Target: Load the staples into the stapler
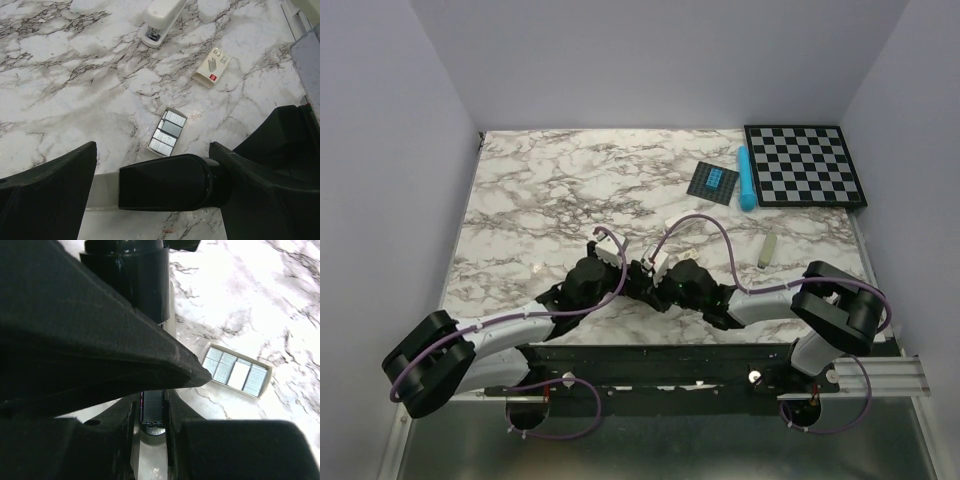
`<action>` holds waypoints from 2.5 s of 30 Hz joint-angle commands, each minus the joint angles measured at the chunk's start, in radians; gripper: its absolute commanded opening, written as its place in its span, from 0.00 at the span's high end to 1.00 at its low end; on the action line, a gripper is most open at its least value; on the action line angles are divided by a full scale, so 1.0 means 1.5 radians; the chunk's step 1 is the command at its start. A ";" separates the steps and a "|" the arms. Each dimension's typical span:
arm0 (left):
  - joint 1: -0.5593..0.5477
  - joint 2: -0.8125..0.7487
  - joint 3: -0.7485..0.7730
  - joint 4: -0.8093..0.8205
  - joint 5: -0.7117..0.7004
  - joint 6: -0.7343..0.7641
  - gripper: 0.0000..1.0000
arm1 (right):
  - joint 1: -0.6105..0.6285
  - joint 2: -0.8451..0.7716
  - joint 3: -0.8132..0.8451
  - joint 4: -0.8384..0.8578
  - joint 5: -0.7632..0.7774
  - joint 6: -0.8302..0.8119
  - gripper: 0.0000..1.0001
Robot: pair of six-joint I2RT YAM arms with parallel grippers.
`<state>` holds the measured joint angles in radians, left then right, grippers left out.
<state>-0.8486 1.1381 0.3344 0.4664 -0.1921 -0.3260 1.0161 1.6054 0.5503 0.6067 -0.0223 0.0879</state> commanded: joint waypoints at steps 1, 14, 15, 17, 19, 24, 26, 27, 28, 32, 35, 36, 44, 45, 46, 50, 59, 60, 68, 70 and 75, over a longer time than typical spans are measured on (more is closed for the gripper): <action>-0.036 -0.050 -0.031 0.002 0.200 0.133 0.01 | -0.015 0.017 0.003 0.015 -0.053 -0.021 0.75; -0.036 -0.100 -0.082 0.050 0.246 0.188 0.01 | -0.042 0.004 -0.009 0.011 -0.120 -0.074 0.74; -0.036 -0.097 -0.077 0.049 0.253 0.189 0.01 | -0.042 0.007 -0.008 0.011 -0.120 -0.075 0.73; -0.036 -0.104 -0.076 0.048 0.252 0.182 0.01 | -0.043 0.008 -0.004 0.004 -0.123 -0.073 0.72; -0.036 -0.135 -0.079 0.040 0.210 0.161 0.01 | -0.042 0.005 -0.002 -0.012 -0.125 -0.066 0.70; -0.035 -0.239 -0.072 -0.017 0.066 0.101 0.01 | -0.042 -0.005 0.011 -0.059 -0.130 -0.039 0.62; -0.035 -0.296 -0.064 -0.057 -0.010 0.054 0.01 | -0.042 -0.009 0.014 -0.079 -0.128 -0.025 0.57; -0.034 -0.316 -0.057 -0.071 -0.035 0.036 0.01 | -0.042 -0.011 0.015 -0.084 -0.124 -0.019 0.54; -0.034 -0.352 -0.051 -0.104 -0.060 0.020 0.01 | -0.042 -0.018 0.015 -0.097 -0.125 -0.011 0.49; -0.030 -0.425 -0.008 -0.207 -0.183 -0.040 0.01 | -0.043 -0.042 0.011 -0.135 -0.120 0.010 0.39; -0.030 -0.447 0.050 -0.310 -0.274 -0.076 0.01 | -0.042 -0.078 0.008 -0.184 -0.106 0.020 0.32; -0.029 -0.445 0.083 -0.342 -0.292 -0.087 0.01 | -0.043 -0.087 0.010 -0.200 -0.103 0.021 0.30; 0.044 -0.362 0.211 -0.529 -0.319 -0.088 0.01 | -0.041 -0.128 0.115 -0.439 -0.076 -0.013 0.24; 0.066 -0.358 0.221 -0.536 -0.307 -0.093 0.01 | -0.042 -0.122 0.145 -0.460 -0.080 -0.020 0.24; 0.080 -0.353 0.226 -0.541 -0.291 -0.092 0.01 | -0.042 -0.117 0.159 -0.495 -0.080 -0.029 0.24; 0.124 -0.352 0.254 -0.560 -0.269 -0.066 0.01 | -0.041 -0.085 0.232 -0.584 -0.066 -0.048 0.26; 0.132 -0.360 0.308 -0.535 -0.320 0.068 0.01 | -0.027 0.009 0.366 -0.711 -0.049 -0.103 0.31; 0.133 -0.364 0.302 -0.527 -0.326 0.082 0.01 | -0.024 0.024 0.374 -0.716 -0.045 -0.105 0.31; 0.143 -0.410 0.248 -0.479 -0.357 0.121 0.01 | 0.000 0.086 0.436 -0.783 -0.020 -0.122 0.40; 0.155 -0.417 0.238 -0.478 -0.354 0.122 0.01 | 0.006 0.098 0.441 -0.788 -0.008 -0.120 0.46; 0.165 -0.424 0.232 -0.478 -0.351 0.124 0.01 | 0.019 0.122 0.446 -0.796 0.010 -0.124 0.63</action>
<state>-0.6159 0.5144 0.6907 -0.2707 -0.6960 -0.1658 1.0248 1.7538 1.1931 -0.5373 -0.0532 -0.0826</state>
